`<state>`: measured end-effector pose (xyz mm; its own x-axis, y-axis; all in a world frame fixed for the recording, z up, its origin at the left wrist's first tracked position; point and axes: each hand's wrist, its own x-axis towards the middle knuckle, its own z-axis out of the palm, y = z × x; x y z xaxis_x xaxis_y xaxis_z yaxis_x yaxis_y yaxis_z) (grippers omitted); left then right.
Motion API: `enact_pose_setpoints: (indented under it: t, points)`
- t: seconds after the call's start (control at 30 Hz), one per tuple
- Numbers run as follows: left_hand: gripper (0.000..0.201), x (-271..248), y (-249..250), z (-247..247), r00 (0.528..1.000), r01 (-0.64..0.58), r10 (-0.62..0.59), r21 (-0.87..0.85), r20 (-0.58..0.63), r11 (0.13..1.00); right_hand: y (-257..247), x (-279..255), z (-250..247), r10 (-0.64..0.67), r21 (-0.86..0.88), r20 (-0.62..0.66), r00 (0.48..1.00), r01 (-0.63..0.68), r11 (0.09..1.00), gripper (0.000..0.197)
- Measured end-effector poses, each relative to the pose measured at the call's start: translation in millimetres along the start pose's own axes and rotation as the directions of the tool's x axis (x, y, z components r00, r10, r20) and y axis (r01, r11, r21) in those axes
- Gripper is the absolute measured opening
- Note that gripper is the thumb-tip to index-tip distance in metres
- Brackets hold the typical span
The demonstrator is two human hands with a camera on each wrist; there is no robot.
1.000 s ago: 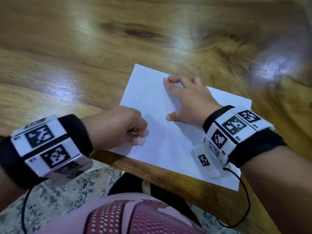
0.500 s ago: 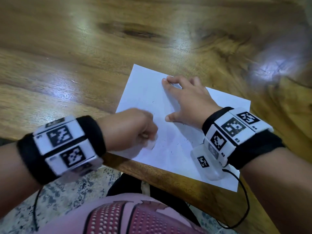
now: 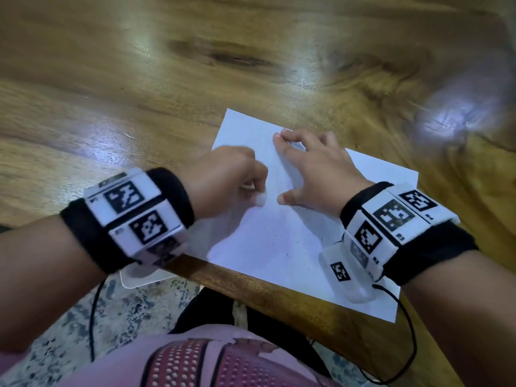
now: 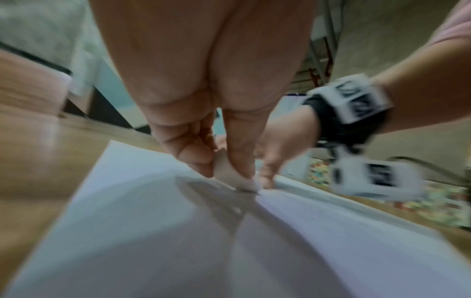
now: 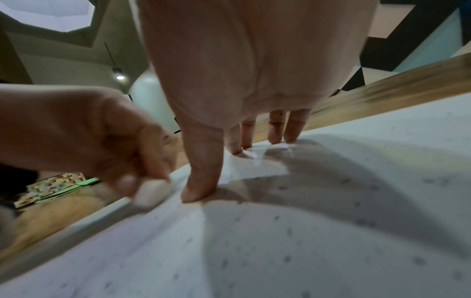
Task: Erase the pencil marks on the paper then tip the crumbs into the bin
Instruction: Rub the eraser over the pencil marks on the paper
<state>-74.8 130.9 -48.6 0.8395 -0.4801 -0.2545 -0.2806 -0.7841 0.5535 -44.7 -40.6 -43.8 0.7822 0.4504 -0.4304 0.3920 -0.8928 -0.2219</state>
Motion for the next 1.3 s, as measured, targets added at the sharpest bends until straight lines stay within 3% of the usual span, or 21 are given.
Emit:
enact_pose_setpoints:
  t: [0.1, 0.23, 0.4, 0.47, 0.53, 0.63, 0.87, 0.97, 1.07, 1.17, 1.3]
  points:
    - [0.012, -7, -5, 1, 0.999, -0.021, 0.021, 0.000, -0.049, 1.000, 0, 1, 0, 0.003, 0.007, 0.005, 1.000, -0.003, 1.000, 0.096]
    - [0.013, -41, -7, 9, 0.992, -0.003, 0.014, -0.085, 0.129, 0.996, 1, 0, 0, 0.008, 0.030, 0.013, 1.000, -0.008, 1.000, 0.095]
    - [0.004, -34, -3, -1, 0.972, 0.098, -0.084, -0.054, 0.221, 0.994, -5, -1, 0, 0.011, -0.004, 0.009, 1.000, -0.011, 1.000, 0.084]
    - [0.008, -24, -5, -13, 0.974, 0.168, -0.149, -0.110, 0.168, 0.980, -10, -2, 4, 0.027, -0.048, -0.001, 1.000, -0.027, 0.999, 0.088]
    - [0.008, -6, -12, -27, 0.973, 0.223, -0.229, -0.140, -0.023, 0.965, -13, -2, 8, 0.035, -0.092, -0.016, 0.999, -0.036, 0.995, 0.096]
    - [0.013, 27, -19, -41, 0.925, 0.297, -0.319, -0.130, -0.205, 0.946, -13, -1, 11, 0.044, -0.124, -0.022, 0.999, -0.046, 0.991, 0.102]
    - [0.004, 41, -18, -38, 0.923, 0.310, -0.324, -0.095, -0.208, 0.946, -12, 0, 12, 0.037, -0.135, -0.027, 0.999, -0.041, 0.990, 0.102]
    - [0.015, 19, -18, -33, 0.956, 0.279, -0.276, 0.019, -0.100, 0.960, -12, 0, 12, 0.034, -0.133, -0.031, 0.999, -0.038, 0.990, 0.102]
    - [0.006, 8, -18, -34, 0.960, 0.280, -0.281, 0.021, 0.009, 0.960, -12, 0, 12, 0.029, -0.130, -0.034, 0.999, -0.033, 0.991, 0.103]
    - [0.012, 32, -19, -44, 0.947, 0.300, -0.309, -0.096, -0.088, 0.949, -12, -1, 12, 0.029, -0.126, -0.028, 0.999, -0.033, 0.991, 0.103]
    - [0.012, 62, -17, -55, 0.935, 0.302, -0.308, -0.059, -0.177, 0.951, -12, 0, 12, 0.028, -0.124, -0.031, 0.999, -0.032, 0.992, 0.104]
